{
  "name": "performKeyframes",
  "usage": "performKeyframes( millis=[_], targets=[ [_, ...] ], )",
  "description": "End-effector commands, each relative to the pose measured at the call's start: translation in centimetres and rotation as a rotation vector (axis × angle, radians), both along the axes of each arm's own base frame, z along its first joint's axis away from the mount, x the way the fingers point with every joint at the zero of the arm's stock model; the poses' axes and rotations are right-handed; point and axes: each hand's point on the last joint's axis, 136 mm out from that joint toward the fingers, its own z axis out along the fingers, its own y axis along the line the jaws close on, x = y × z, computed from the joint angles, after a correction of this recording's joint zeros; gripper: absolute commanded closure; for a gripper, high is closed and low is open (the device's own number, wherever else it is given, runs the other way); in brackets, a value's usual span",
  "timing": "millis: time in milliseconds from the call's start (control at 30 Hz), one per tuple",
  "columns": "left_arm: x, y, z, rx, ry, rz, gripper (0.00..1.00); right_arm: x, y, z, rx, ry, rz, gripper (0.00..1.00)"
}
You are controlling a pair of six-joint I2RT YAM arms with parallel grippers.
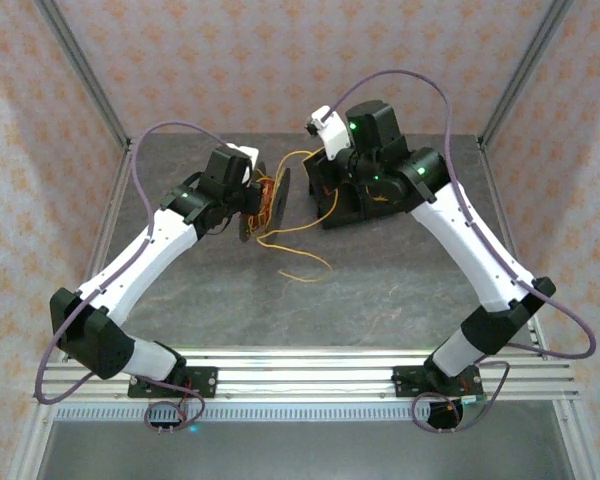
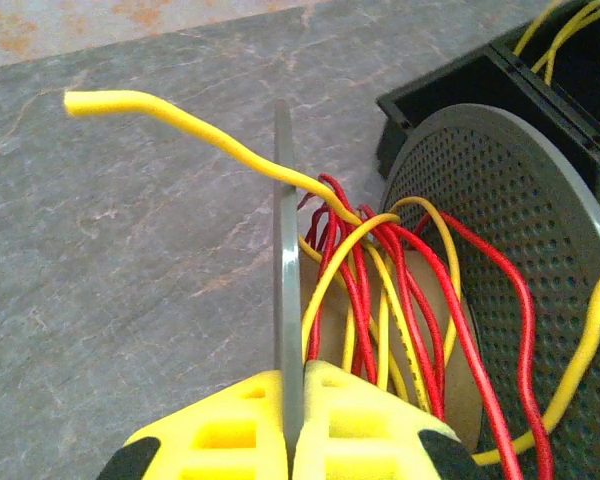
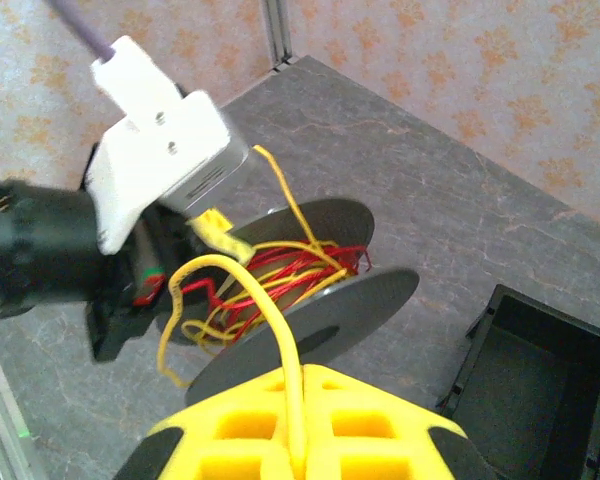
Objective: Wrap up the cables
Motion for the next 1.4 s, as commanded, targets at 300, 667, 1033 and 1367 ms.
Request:
performKeyframes(
  millis=[300, 667, 1033, 1367],
  targets=[
    [-2.3, -0.8, 2.8, 0.025, -0.077, -0.153, 1.0, 5.8, -2.1, -3.7, -0.083, 0.144, -0.089, 1.0],
    [-3.9, -1.0, 3.8, 0.006, -0.074, -0.205, 1.0, 7.5, -2.4, -8.9, -0.106, 0.319, -0.1, 1.0],
    [-5.6, -1.9, 6.0, -0.08, -0.08, -0.281, 1.0, 7.8, -4.0, -18.1, -0.181, 0.462, -0.102, 1.0],
    [-5.1, -0.7, 8.6, -0.261, -0.089, -0.248, 1.0, 6.4, -3.1, -18.3, -0.091, 0.435, -0.04, 1.0]
  ],
)
